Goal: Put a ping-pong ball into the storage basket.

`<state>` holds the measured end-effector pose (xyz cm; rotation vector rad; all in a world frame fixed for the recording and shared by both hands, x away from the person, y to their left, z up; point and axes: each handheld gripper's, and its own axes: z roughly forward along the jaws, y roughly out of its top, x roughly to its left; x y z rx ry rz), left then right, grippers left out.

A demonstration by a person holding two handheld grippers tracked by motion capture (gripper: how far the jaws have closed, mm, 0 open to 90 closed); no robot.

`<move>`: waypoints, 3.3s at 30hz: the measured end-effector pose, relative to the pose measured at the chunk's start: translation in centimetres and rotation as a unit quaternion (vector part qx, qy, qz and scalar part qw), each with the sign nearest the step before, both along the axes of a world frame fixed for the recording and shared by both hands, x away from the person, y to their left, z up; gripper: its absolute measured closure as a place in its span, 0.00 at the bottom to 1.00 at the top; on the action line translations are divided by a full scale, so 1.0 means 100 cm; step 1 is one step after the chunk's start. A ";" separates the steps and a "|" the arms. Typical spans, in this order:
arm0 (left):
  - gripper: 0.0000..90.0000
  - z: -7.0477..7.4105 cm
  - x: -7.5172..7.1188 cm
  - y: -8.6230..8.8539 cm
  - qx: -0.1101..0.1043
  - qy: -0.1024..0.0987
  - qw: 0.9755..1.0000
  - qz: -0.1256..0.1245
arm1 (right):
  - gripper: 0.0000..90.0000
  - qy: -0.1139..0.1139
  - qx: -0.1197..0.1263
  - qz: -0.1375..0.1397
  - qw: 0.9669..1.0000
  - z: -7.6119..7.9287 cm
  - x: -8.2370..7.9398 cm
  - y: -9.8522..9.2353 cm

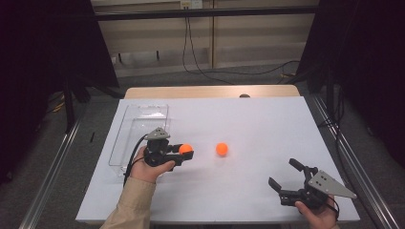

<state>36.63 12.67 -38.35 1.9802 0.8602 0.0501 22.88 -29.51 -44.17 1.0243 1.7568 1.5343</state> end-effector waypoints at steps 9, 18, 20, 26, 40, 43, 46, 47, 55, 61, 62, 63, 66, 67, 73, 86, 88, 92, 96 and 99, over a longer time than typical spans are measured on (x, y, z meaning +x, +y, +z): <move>0.57 0.004 0.001 0.003 -0.005 -0.002 1.000 0.006 | 0.03 0.000 0.001 0.000 1.000 0.000 0.000 0.000; 0.57 0.007 0.004 0.007 -0.007 -0.002 1.000 0.010 | 0.03 0.000 0.004 -0.002 1.000 0.000 0.000 -0.001; 0.57 0.007 0.004 0.008 -0.007 0.000 1.000 0.012 | 0.03 0.001 0.004 -0.001 1.000 -0.001 0.000 -0.001; 0.57 0.008 0.005 0.009 -0.007 0.002 1.000 0.017 | 0.03 0.001 0.006 -0.002 1.000 -0.001 0.000 -0.001; 0.57 0.011 0.008 0.014 -0.008 0.002 1.000 0.024 | 0.03 0.001 0.006 -0.002 1.000 0.000 0.000 -0.001; 0.57 0.012 0.009 0.015 -0.008 0.001 1.000 0.025 | 0.03 0.001 0.006 -0.002 1.000 0.000 0.000 -0.001; 0.57 0.012 0.010 0.017 -0.006 0.002 1.000 0.028 | 0.03 0.001 0.007 -0.002 1.000 0.000 0.000 -0.001; 0.57 0.012 0.010 0.017 -0.006 0.002 1.000 0.028 | 0.03 0.001 0.007 -0.002 1.000 0.000 0.000 -0.001; 0.57 0.014 0.012 0.021 -0.008 0.001 0.999 0.035 | 0.03 0.000 0.007 -0.003 1.000 0.000 0.000 -0.001; 0.57 0.015 0.013 0.025 -0.009 0.002 0.999 0.041 | 0.03 0.001 0.007 -0.003 1.000 0.000 0.000 -0.001; 0.57 0.015 0.013 0.025 -0.009 0.000 0.999 0.043 | 0.03 0.000 0.007 -0.004 1.000 0.000 0.000 -0.001; 0.57 0.016 0.013 0.026 -0.008 -0.001 0.999 0.045 | 0.03 0.000 0.007 -0.003 1.000 0.000 0.000 -0.001; 0.57 0.017 0.014 0.028 -0.008 -0.002 0.999 0.048 | 0.03 0.000 0.007 -0.003 1.000 0.000 0.000 -0.001; 0.57 0.017 0.014 0.029 -0.007 -0.002 0.999 0.048 | 0.03 0.000 0.006 -0.003 1.000 0.000 0.000 -0.001; 0.57 0.017 0.015 0.031 -0.007 -0.001 0.999 0.052 | 0.03 0.000 0.007 -0.003 1.000 0.000 0.000 -0.001; 0.57 0.019 0.017 0.035 -0.008 -0.004 0.998 0.061 | 0.03 0.000 0.007 -0.003 1.000 0.000 0.000 -0.001; 0.57 0.019 0.017 0.036 -0.008 -0.004 0.998 0.062 | 0.03 0.000 0.007 -0.003 1.000 0.000 0.000 -0.001; 0.57 0.019 0.017 0.037 -0.009 -0.005 0.998 0.065 | 0.03 0.000 0.007 -0.003 1.000 0.000 0.000 -0.001; 0.57 0.020 0.018 0.039 -0.009 -0.008 0.998 0.068 | 0.03 0.000 0.007 -0.003 1.000 0.000 -0.001 -0.001; 0.57 0.020 0.018 0.040 -0.008 -0.007 0.997 0.071 | 0.03 0.000 0.007 -0.003 1.000 0.000 -0.001 -0.001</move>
